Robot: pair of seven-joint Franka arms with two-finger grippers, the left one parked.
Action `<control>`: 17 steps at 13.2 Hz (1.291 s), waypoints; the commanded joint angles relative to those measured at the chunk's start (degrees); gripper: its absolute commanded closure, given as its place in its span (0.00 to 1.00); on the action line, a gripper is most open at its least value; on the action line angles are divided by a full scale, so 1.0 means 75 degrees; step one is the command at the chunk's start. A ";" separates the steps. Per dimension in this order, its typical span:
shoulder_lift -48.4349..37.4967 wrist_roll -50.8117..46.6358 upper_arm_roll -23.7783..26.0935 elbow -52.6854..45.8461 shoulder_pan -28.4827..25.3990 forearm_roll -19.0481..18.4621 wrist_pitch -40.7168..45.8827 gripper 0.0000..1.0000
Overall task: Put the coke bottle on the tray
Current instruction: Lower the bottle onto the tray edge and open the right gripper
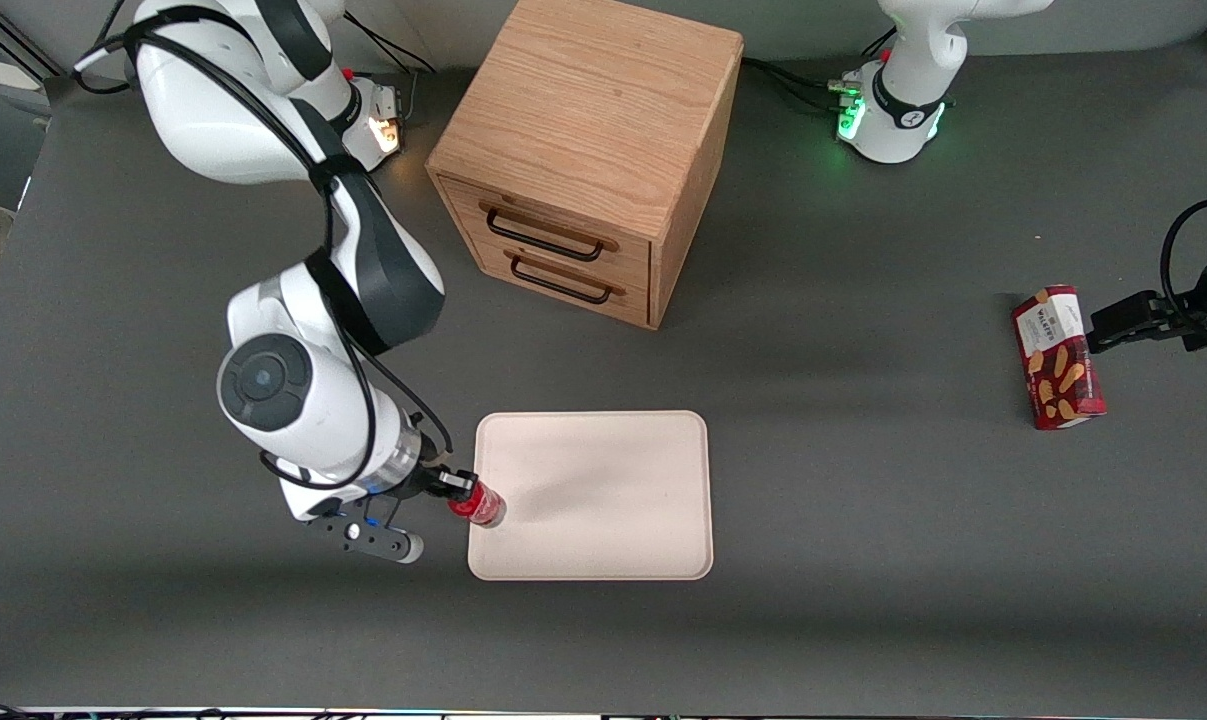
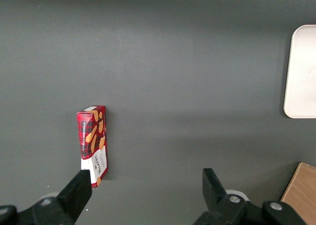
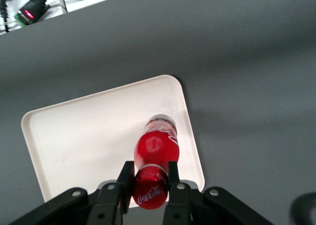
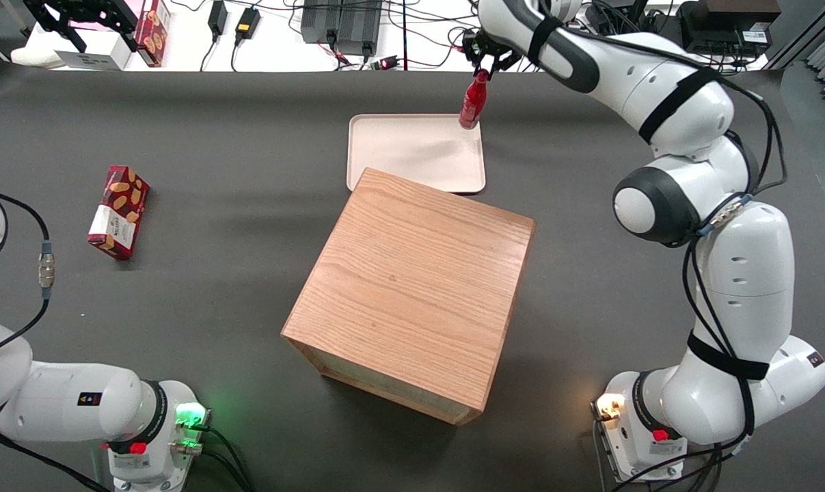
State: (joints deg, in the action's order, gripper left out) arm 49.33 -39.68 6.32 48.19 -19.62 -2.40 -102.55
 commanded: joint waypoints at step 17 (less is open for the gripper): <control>0.0184 -0.0217 -0.0010 0.0676 -0.0033 -0.0103 -0.0214 0.38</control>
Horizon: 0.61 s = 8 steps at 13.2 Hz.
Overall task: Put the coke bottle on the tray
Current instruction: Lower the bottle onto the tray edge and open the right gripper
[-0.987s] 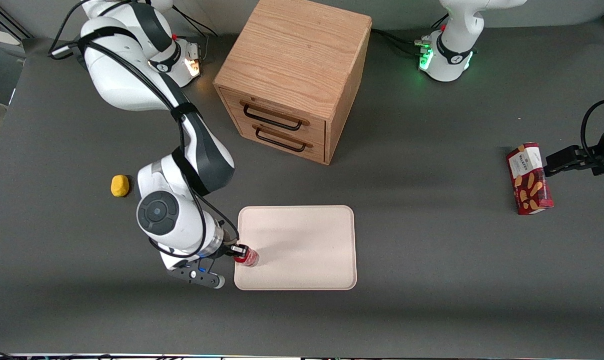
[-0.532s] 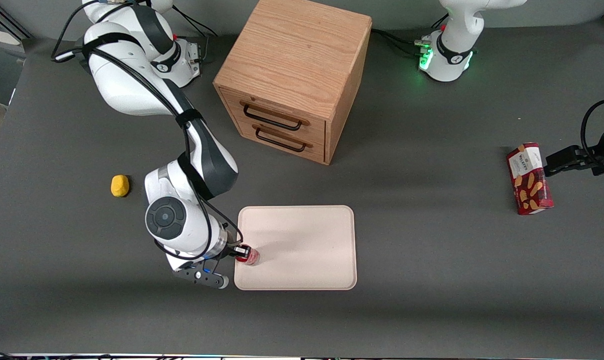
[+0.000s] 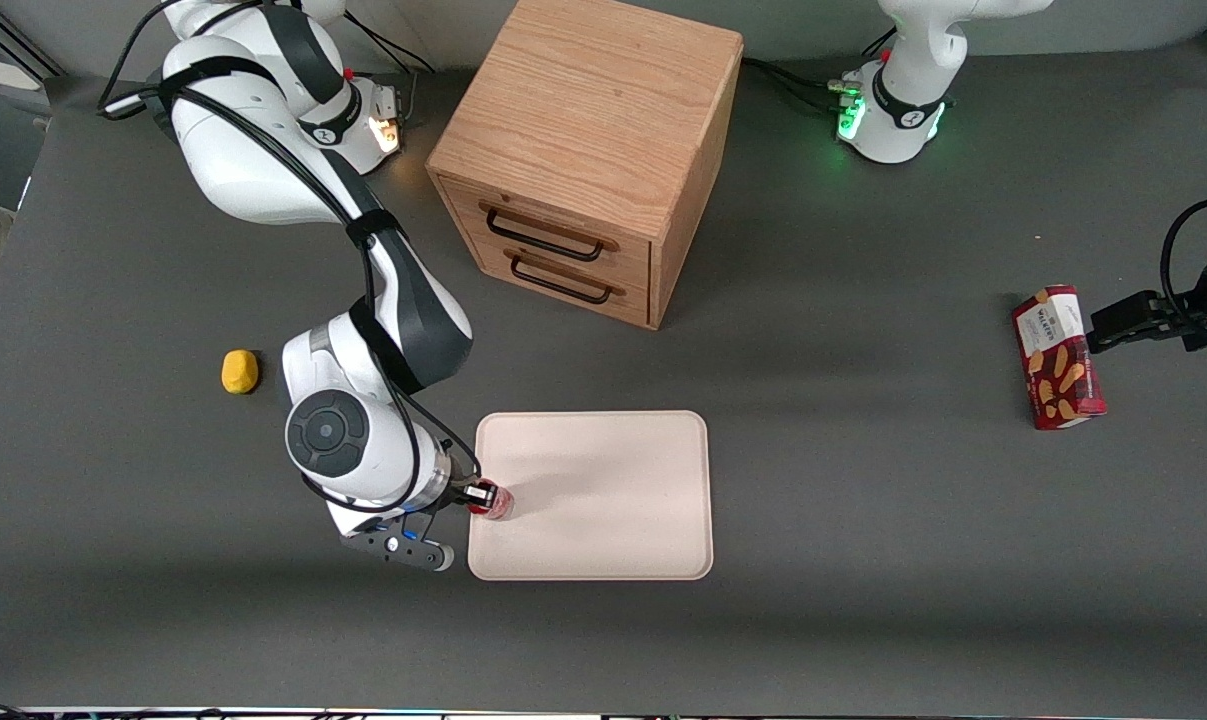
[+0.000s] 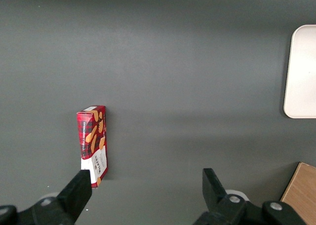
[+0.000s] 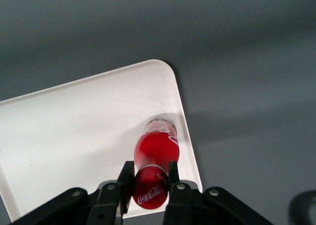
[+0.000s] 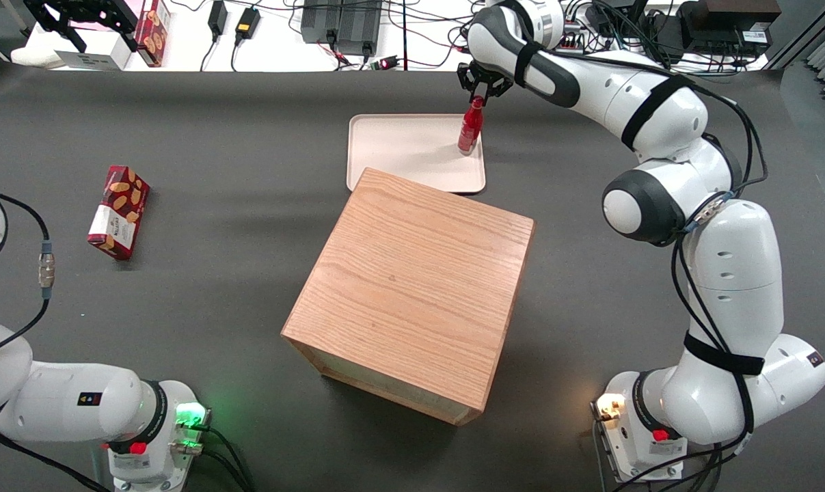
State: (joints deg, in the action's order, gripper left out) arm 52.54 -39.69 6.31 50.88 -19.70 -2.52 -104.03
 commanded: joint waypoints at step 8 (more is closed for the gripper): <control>-0.2688 -0.0099 0.0026 0.0573 0.0071 0.0020 0.2406 0.00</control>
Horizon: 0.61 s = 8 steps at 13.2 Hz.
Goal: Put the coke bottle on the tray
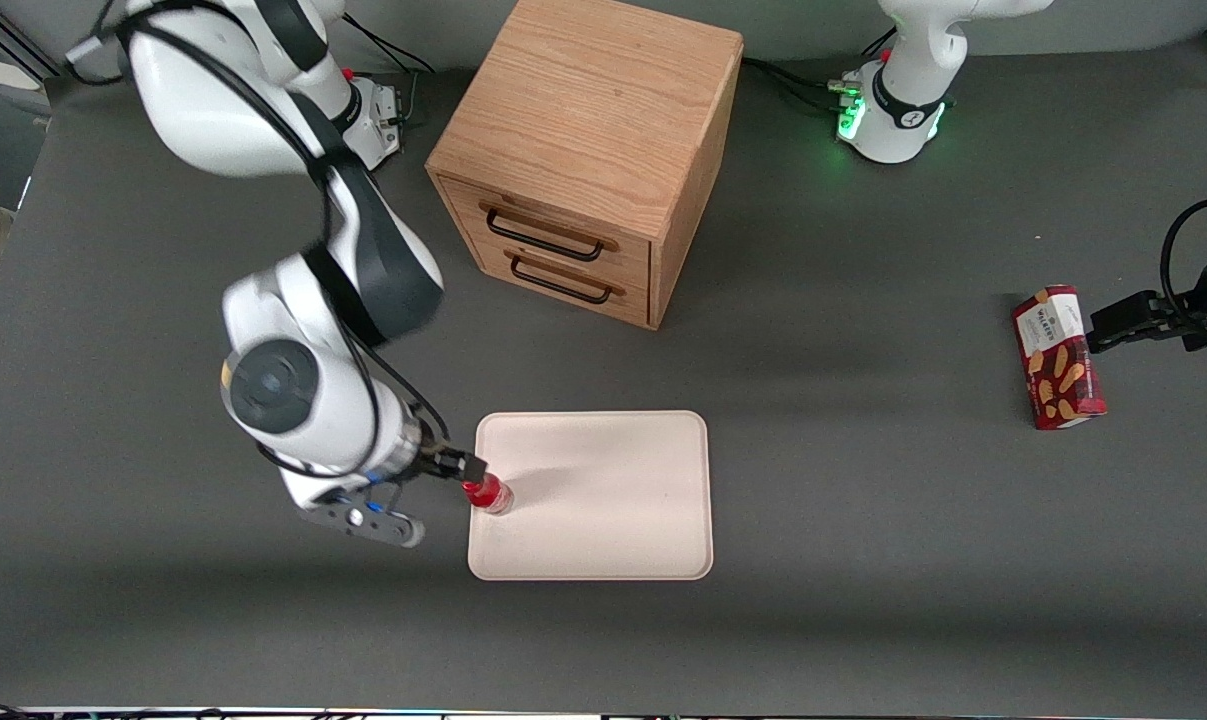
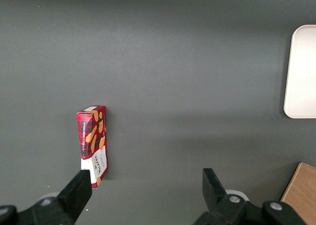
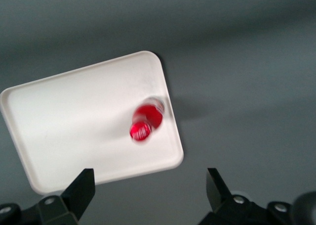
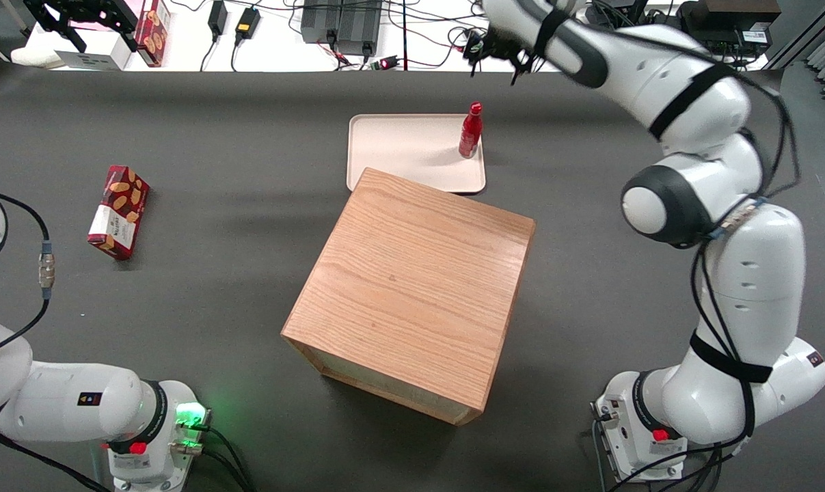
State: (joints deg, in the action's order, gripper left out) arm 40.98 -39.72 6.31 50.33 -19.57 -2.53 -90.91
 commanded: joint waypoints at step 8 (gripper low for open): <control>-0.3938 0.2876 0.0119 0.2615 0.1832 0.0022 0.1656 0.00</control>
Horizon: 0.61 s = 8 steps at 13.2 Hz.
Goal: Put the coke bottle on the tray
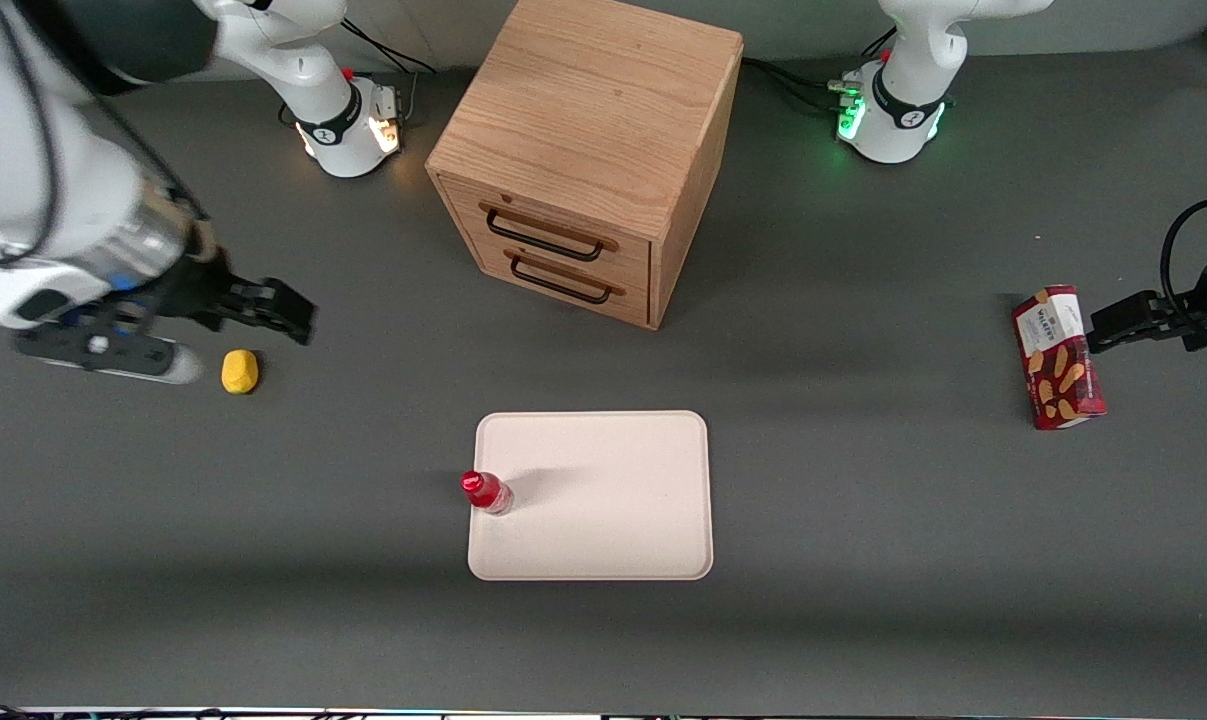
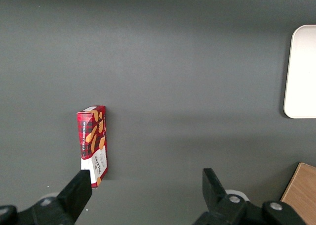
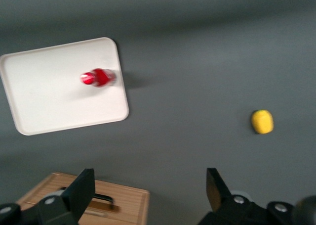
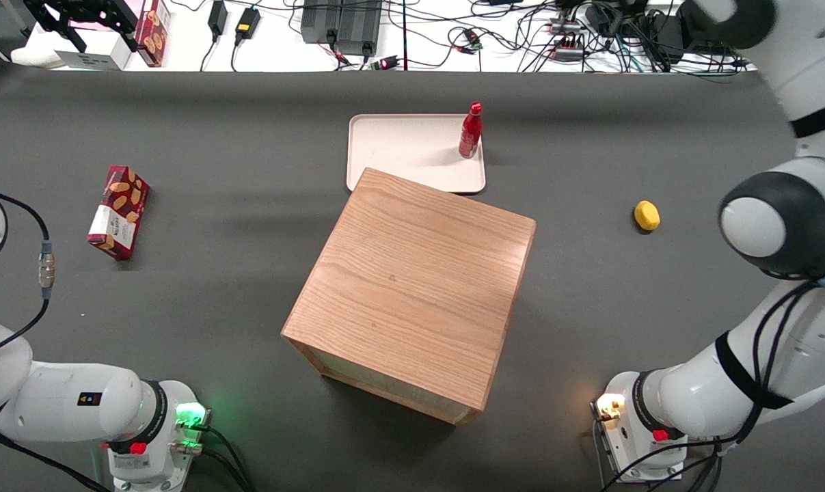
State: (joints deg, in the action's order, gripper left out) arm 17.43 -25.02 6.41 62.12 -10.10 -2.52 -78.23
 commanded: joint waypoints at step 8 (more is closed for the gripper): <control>-0.1211 0.2950 -0.0082 0.1667 0.1593 0.0020 -0.0104 0.00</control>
State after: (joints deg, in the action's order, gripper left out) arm 9.47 -4.55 6.22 72.87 1.90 -2.49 -77.90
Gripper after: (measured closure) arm 0.000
